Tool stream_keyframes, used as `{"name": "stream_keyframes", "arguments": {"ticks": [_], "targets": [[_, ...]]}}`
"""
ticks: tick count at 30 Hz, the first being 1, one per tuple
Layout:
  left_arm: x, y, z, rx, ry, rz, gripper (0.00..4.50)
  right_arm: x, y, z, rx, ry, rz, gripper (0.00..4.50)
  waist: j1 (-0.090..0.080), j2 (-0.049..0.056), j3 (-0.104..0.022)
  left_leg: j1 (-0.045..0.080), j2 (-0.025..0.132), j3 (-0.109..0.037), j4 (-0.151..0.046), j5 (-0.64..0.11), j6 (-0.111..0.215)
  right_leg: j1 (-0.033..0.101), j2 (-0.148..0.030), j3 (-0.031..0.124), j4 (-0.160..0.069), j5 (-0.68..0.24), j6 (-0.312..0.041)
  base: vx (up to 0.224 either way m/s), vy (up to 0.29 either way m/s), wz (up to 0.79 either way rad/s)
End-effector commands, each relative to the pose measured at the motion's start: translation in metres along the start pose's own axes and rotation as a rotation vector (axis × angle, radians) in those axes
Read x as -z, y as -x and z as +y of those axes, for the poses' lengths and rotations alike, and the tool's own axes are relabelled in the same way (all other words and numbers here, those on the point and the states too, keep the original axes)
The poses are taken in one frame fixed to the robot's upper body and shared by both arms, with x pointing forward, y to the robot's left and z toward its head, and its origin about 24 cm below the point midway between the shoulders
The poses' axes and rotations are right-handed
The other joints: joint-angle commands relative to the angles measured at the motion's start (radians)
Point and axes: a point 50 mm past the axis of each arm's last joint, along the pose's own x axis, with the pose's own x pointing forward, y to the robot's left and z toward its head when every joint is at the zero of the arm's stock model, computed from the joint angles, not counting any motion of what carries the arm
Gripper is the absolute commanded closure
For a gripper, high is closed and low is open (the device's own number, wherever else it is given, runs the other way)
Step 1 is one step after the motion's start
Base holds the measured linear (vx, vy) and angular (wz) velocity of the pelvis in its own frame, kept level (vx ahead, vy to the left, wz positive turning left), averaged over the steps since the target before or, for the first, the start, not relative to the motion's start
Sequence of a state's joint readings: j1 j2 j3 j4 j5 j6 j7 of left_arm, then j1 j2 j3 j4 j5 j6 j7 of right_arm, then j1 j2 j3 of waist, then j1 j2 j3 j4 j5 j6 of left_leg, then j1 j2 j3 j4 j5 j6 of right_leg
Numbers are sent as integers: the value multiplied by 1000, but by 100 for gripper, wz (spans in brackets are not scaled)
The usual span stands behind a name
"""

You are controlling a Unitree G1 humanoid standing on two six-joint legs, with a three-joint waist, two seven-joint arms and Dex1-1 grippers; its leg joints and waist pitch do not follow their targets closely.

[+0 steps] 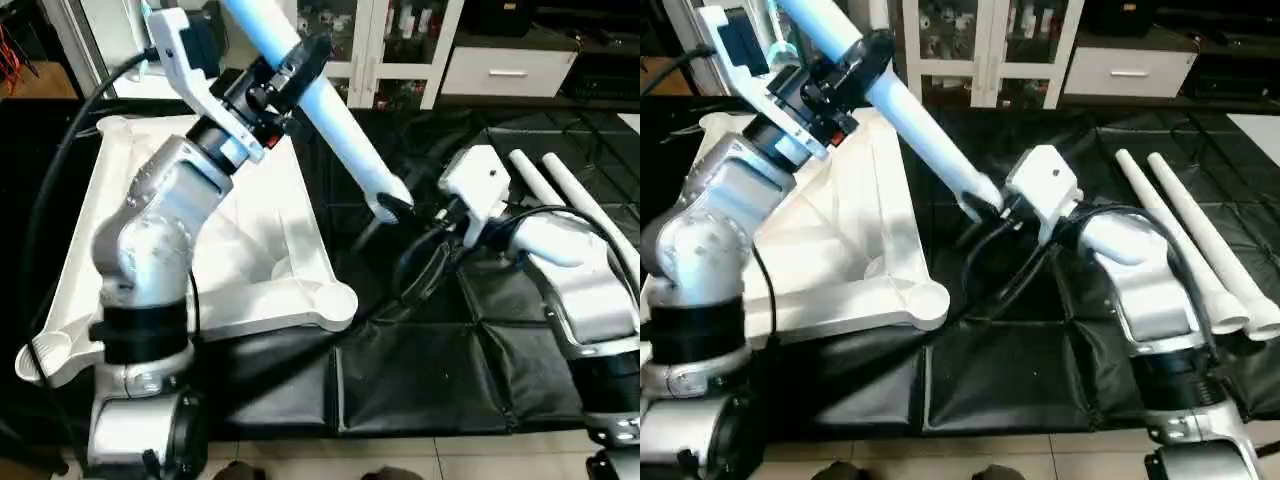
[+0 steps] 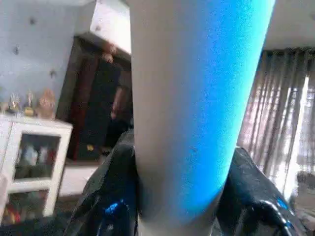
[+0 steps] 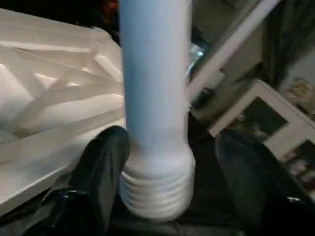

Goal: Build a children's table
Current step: Pick table leg

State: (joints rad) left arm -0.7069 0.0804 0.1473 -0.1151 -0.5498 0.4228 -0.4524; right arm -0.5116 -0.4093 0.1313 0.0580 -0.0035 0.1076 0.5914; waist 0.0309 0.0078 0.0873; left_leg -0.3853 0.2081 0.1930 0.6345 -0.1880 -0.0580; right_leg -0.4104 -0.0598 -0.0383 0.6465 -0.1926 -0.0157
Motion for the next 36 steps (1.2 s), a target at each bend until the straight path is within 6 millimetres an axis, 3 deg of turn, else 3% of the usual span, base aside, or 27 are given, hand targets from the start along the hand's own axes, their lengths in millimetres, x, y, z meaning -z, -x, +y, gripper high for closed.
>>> {"name": "stream_keyframes", "arguments": {"ticks": [1,2,8,13,14,18,23,25,36], "targets": [[-6,-3,-9,28,-63,-31,280,0,-7,1,55,26,27,104,-6,-7,-87,16,13,-10,-69,-160,5,50,-52,39,-92,-206,-176,0,0,0],[-5,-4,-10,31,-75,-36,280,1,-8,2,78,29,36,97,-5,-6,-89,20,14,-10,-68,-174,0,48,-51,40,-91,-212,-175,0,0,0],[-10,-4,-14,32,-149,-102,280,8,-29,14,264,147,98,66,-14,-3,-86,17,9,-10,-71,-192,-32,46,-47,40,-90,-210,-159,0,0,0],[-11,-3,-13,18,-191,-111,280,2,-35,16,307,174,60,66,-13,-1,-83,19,10,-10,-73,-208,-33,44,-46,42,-87,-178,-154,0,0,0],[-11,-3,-12,16,-193,-111,280,-3,-37,17,316,185,35,66,-11,7,-79,19,11,-12,-76,-207,-33,41,-46,42,-85,-156,-154,0,0,0],[-10,-3,-13,19,-210,-114,280,-7,-40,18,351,209,10,66,-13,2,-80,18,10,-11,-75,-200,-31,43,-44,42,-82,-123,-161,0,0,0],[-6,-3,-15,26,-221,-116,280,-26,-47,18,392,209,-110,66,-16,8,-79,21,11,-10,-76,-222,-31,41,-44,43,-81,-112,-164,0,0,0],[-5,-3,-15,28,-221,-115,280,-28,-48,19,388,197,-134,66,-17,6,-78,22,11,-9,-77,-226,-29,40,-42,43,-80,-101,-169,0,0,0],[-5,-3,-16,33,-213,-124,280,-24,-52,18,378,176,-140,66,-18,4,-76,21,11,-8,-77,-241,-30,40,-44,44,-83,-130,-163,0,0,0]]}}
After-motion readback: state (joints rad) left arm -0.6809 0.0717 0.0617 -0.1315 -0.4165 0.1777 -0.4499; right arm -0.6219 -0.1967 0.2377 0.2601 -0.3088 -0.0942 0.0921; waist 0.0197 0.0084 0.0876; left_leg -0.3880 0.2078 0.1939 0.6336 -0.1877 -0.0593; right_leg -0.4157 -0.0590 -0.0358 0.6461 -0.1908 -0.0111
